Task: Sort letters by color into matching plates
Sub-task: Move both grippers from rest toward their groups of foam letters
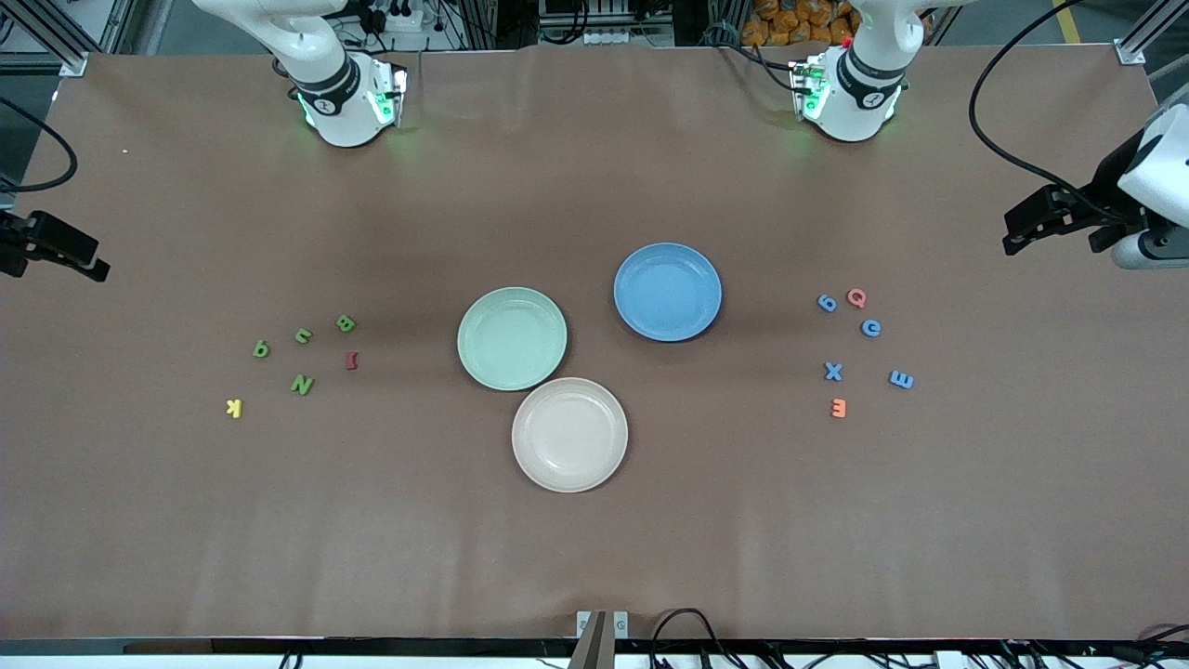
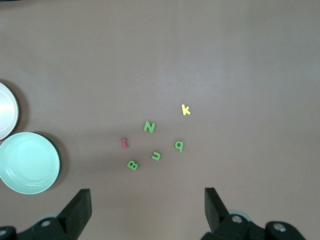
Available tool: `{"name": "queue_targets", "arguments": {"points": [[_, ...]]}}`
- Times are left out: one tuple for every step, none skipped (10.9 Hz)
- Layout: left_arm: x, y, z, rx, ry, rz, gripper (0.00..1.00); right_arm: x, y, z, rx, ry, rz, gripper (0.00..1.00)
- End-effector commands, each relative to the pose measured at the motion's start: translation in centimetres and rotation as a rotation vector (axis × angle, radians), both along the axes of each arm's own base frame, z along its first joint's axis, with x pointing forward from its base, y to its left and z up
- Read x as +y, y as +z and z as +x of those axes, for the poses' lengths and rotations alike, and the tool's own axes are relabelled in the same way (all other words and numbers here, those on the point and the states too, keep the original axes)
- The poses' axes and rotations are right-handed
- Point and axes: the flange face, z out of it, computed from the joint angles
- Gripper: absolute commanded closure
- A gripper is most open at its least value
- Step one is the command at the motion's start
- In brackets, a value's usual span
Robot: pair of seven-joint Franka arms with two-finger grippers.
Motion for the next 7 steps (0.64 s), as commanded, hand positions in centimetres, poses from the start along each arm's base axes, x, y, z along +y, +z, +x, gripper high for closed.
{"name": "queue_targets", "arguments": {"points": [[0.3, 0.0, 0.2, -0.011, -0.016, -0.009, 0.00, -0.2, 0.2, 0.2, -0.008, -0.015, -0.010, 0.00], [0.3, 0.0, 0.2, -0.011, -0.015, -0.009, 0.00, -0.3, 0.2, 0.4, -0.018, -0.017, -0.010, 0.00], [0.3, 0.0, 0.2, -0.011, -0.013, -0.009, 0.00, -0.3, 0.2, 0.4, -0.018, -0.017, -0.008, 0.00], [0.4, -0.2, 0.4, -0.007, -0.013, -0.011, 0.00, -0.3, 0.1, 0.4, -0.016, -0.017, -0.011, 0.00], [0.5, -0.6, 0.5, 0.001, -0.022, -0.013, 0.00, -0.3, 0.1, 0.4, -0.018, -0.015, -0.012, 0.00], [1.2, -1.7, 1.1, 0.019, -0.014, -0.018, 0.00, -0.4, 0.1, 0.4, -0.021, -0.018, -0.012, 0.00], [1.1, -2.3, 1.3, 0.026, -0.016, -0.017, 0.00, -0.3, 0.1, 0.4, -0.021, -0.015, -0.012, 0.00]]}}
